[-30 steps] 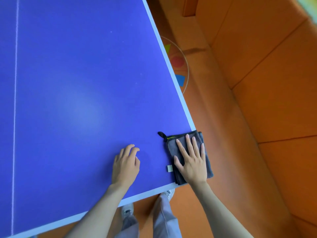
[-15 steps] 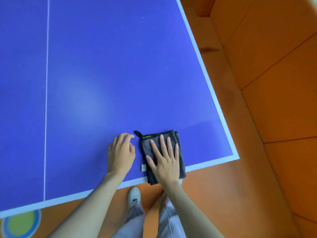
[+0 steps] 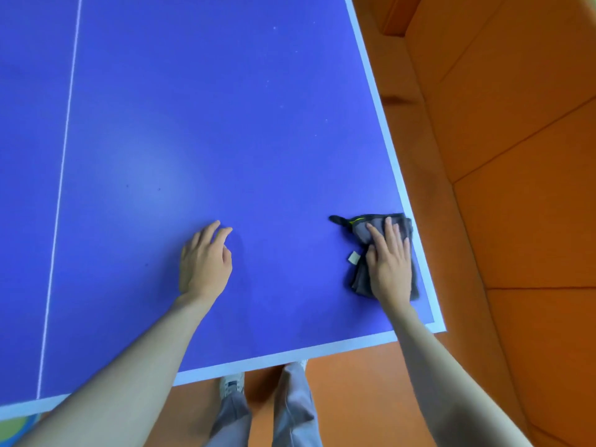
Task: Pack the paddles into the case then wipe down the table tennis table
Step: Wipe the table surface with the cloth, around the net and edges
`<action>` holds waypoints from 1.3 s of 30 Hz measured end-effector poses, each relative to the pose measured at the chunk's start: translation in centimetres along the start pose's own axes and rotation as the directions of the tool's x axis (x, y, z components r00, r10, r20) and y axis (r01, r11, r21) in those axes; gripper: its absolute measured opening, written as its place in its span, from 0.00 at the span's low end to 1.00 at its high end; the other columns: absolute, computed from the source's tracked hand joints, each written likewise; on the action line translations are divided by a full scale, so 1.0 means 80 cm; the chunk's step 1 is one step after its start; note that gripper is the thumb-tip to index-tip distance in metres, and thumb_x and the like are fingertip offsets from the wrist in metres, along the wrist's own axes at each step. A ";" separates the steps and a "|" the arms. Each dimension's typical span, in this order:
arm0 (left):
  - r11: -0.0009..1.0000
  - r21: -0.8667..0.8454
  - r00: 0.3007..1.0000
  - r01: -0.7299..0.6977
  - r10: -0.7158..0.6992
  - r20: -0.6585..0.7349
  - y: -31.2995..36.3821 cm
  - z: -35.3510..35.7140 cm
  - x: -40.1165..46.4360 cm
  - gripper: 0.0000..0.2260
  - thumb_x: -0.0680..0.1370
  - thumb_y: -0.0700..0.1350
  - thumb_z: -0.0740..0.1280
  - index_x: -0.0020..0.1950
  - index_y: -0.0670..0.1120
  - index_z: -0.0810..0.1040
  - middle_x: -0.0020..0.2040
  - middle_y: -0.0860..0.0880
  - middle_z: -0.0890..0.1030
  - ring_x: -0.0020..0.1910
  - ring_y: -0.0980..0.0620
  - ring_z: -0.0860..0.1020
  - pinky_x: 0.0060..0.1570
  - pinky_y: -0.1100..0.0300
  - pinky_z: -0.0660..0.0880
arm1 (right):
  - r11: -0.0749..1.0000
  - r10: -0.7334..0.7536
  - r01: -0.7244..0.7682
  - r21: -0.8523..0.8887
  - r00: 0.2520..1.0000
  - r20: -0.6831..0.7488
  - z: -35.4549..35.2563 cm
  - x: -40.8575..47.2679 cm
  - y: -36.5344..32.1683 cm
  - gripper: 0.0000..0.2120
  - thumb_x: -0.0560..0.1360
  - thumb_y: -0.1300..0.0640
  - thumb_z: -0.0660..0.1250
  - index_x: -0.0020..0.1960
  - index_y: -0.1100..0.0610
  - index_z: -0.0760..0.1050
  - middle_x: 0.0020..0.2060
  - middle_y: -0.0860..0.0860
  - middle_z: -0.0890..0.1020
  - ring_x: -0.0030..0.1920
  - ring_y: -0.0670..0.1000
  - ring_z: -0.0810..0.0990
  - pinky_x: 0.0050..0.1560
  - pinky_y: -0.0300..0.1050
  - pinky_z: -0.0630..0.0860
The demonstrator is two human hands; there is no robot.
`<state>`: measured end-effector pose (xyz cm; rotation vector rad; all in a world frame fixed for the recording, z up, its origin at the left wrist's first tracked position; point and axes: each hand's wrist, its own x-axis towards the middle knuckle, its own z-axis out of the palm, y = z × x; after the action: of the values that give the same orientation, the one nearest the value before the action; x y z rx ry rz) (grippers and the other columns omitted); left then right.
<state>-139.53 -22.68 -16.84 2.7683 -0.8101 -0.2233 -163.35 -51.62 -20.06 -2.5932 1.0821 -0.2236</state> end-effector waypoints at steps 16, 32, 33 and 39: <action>0.909 -0.303 0.958 0.287 -0.277 0.076 0.010 -0.026 0.018 0.27 0.77 0.29 0.57 0.72 0.51 0.74 0.64 0.51 0.81 0.59 0.43 0.78 0.52 0.52 0.75 | 0.961 -0.276 0.275 0.036 0.961 0.030 0.099 -0.040 -0.266 0.25 0.84 0.50 0.56 0.81 0.45 0.65 0.83 0.51 0.62 0.83 0.55 0.58 0.81 0.60 0.56; 1.000 -0.003 1.000 0.018 -0.018 -0.009 -0.008 -0.038 0.103 0.21 0.75 0.30 0.65 0.67 0.42 0.77 0.66 0.45 0.80 0.68 0.42 0.74 0.68 0.46 0.69 | 0.997 0.074 -0.074 -0.032 0.997 -0.005 0.008 0.111 -0.004 0.25 0.83 0.49 0.53 0.78 0.47 0.70 0.82 0.52 0.65 0.81 0.58 0.62 0.80 0.62 0.56; 1.000 0.005 1.000 0.010 -0.010 -0.008 -0.009 -0.037 0.109 0.21 0.75 0.30 0.65 0.67 0.42 0.77 0.65 0.46 0.80 0.68 0.42 0.74 0.67 0.46 0.69 | 0.993 0.109 -0.109 -0.039 0.994 -0.002 0.006 0.116 0.003 0.25 0.82 0.48 0.53 0.78 0.47 0.69 0.82 0.52 0.63 0.82 0.57 0.60 0.81 0.62 0.54; 0.999 0.020 0.999 -0.041 0.041 -0.006 -0.020 -0.046 0.155 0.21 0.74 0.30 0.65 0.66 0.42 0.77 0.63 0.46 0.81 0.67 0.42 0.75 0.66 0.47 0.68 | 0.972 0.223 -0.229 -0.053 0.970 -0.092 0.028 0.125 -0.050 0.27 0.82 0.48 0.53 0.81 0.46 0.67 0.83 0.51 0.62 0.83 0.57 0.59 0.81 0.64 0.53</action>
<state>-127.62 -27.44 -14.72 2.7663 -0.8710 -0.1996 -153.12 -55.61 -20.53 -2.5063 1.4254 -0.2516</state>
